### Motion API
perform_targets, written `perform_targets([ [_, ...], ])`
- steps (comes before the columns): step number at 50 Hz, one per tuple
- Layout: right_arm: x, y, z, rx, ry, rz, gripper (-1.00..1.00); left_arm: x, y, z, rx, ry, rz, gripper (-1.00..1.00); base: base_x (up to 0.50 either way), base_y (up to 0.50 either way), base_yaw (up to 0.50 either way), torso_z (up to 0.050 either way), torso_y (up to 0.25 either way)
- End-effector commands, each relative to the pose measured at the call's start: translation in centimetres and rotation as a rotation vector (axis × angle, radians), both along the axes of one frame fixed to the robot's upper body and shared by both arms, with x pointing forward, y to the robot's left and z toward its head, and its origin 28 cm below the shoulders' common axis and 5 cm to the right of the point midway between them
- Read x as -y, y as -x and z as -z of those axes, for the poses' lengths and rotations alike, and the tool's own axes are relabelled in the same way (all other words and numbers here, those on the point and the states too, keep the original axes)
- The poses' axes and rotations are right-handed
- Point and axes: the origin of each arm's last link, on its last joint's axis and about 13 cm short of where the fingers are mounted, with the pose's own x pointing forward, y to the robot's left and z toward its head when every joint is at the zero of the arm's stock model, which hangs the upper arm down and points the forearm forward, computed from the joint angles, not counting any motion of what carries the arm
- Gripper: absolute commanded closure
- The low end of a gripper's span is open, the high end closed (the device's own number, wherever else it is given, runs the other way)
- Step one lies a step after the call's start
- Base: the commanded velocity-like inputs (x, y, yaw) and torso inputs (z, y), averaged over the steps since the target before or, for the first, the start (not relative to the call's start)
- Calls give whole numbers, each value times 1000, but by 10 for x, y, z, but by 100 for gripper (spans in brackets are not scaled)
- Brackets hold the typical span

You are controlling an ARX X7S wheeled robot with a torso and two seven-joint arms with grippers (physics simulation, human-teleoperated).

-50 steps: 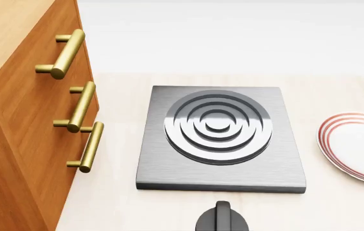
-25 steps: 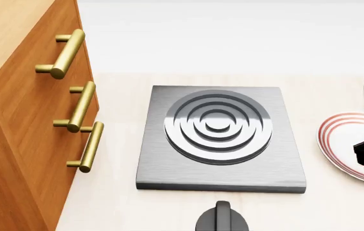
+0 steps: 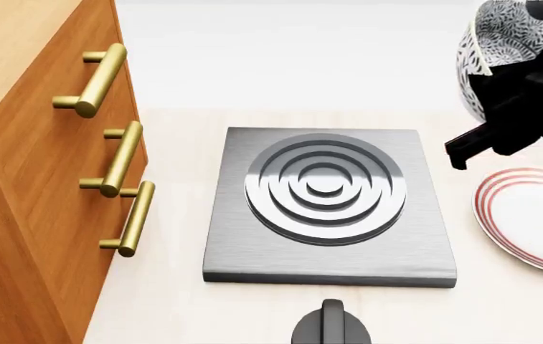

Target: Put the bowl on the stove.

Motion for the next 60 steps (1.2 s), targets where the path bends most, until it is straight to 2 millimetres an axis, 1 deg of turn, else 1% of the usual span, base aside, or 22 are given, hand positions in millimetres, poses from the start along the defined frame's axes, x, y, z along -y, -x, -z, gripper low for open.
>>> perform_targets([
  [1,-24,-22,-14,59,-2,-84,100,-5,-1,-1,29,32,-24,-100,0,0,0,0,0],
  [13,-50,-41,-19,70,-12,-187,100,-5,0,-1,29,32,-24,-100,0,0,0,0,1],
  [20,-60,-45,-18,77,-37,-233,100,-5,0,-1,29,32,-24,-100,0,0,0,0,0],
  [38,-60,-45,-18,77,-37,-233,100,-5,0,-1,29,32,-24,-100,0,0,0,0,1],
  [42,-66,-56,-16,75,-31,-255,100,-5,-1,1,26,30,-22,-100,0,0,0,0,0],
  [43,-69,-63,-16,75,-30,-261,100,-5,-1,0,26,35,-22,-100,0,0,0,0,0],
  [45,-73,-72,-16,69,-30,-287,100,-5,-1,0,26,35,-22,-100,0,0,0,0,0],
  [48,-79,-90,-15,67,-36,-290,100,-6,-1,0,25,38,-21,-100,0,0,0,0,0],
  [52,-83,-105,-9,44,-30,-290,100,-6,-1,0,23,40,-23,-100,0,0,0,0,3],
  [56,-87,-108,-3,22,-48,-282,100,-6,-2,1,20,41,-22,-100,0,0,0,0,0],
  [60,-93,-109,9,-8,-65,-262,100,-5,-3,1,17,39,-21,-100,0,0,0,0,0],
])
